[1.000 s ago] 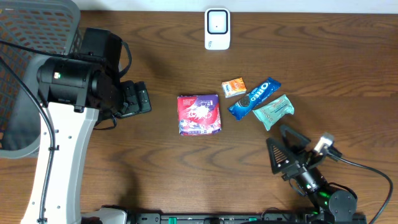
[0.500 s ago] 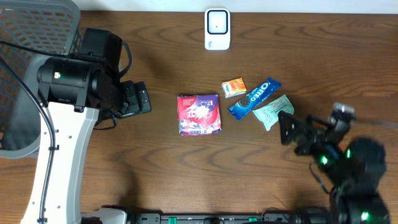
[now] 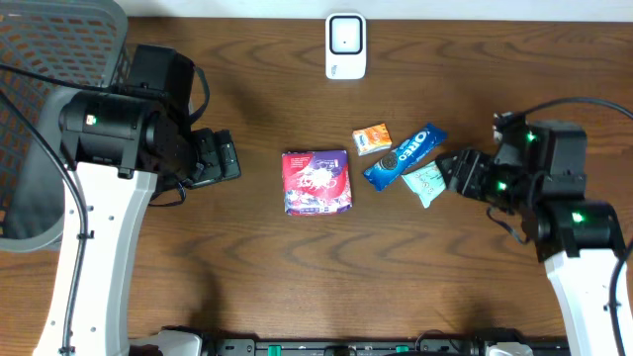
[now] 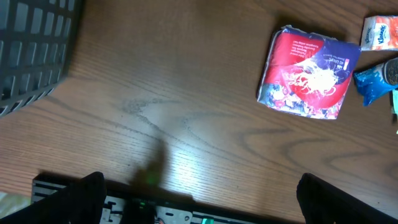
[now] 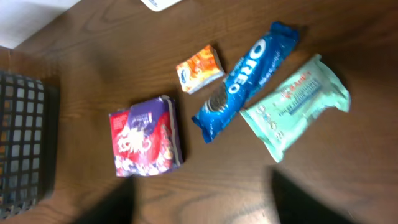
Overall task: Scan the item barcode
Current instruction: 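Raise the right arm and reach over the green wipes pack, then grasp the mint-green wipes pack with the right gripper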
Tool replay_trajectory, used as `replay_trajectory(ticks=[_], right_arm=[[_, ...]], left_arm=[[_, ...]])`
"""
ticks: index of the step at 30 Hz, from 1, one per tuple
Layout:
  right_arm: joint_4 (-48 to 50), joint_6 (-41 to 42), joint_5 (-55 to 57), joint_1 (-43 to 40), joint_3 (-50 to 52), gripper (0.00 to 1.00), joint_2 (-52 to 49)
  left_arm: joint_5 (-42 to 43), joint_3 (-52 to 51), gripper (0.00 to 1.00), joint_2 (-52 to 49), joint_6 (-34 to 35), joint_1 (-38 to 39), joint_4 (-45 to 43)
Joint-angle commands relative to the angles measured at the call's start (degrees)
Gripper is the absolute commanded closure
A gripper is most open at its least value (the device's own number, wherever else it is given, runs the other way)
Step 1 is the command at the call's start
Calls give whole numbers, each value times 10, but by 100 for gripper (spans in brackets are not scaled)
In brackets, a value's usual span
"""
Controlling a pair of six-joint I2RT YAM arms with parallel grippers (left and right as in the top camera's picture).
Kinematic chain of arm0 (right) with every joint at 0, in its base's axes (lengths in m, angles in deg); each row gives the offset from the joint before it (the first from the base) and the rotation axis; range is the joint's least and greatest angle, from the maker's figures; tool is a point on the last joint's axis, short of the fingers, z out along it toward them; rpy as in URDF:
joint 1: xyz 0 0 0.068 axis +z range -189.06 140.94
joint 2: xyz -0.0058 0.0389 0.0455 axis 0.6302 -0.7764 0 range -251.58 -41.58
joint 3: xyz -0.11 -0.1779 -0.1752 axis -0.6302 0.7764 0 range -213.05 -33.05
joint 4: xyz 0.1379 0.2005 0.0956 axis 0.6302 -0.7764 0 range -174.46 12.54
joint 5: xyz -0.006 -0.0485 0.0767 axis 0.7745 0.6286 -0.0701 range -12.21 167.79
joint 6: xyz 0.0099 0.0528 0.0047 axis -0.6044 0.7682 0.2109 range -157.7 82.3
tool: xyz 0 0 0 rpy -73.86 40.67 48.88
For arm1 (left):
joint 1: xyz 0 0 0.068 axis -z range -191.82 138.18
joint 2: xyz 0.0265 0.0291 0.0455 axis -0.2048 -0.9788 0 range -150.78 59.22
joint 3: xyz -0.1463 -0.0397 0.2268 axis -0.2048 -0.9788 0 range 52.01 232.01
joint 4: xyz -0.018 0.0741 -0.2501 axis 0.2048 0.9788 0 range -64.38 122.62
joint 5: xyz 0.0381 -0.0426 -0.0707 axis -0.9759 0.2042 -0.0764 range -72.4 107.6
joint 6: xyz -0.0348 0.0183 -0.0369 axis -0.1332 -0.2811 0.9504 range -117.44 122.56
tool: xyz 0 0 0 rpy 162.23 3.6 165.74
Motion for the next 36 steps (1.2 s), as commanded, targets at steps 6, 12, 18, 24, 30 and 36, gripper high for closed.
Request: replay_trajectory(ticks=[6, 12, 18, 24, 30, 36], right_arm=[[64, 50, 89, -8, -14, 99, -86], [104, 76, 115, -8, -14, 99, -162], [102, 87, 136, -8, -14, 99, -241], [63, 87, 210, -8, -13, 99, -297], [73, 87, 269, -8, 7, 99, -345], [69, 83, 244, -8, 3, 99, -354]], left_arm=[[-7, 0, 2, -4, -7, -1, 2], [-7, 0, 2, -4, -7, -1, 2], [-7, 0, 2, -4, -7, -1, 2], [-7, 0, 2, -4, -7, -1, 2], [-7, 0, 2, -4, -7, -1, 2], [-7, 0, 2, -4, -7, -1, 2]])
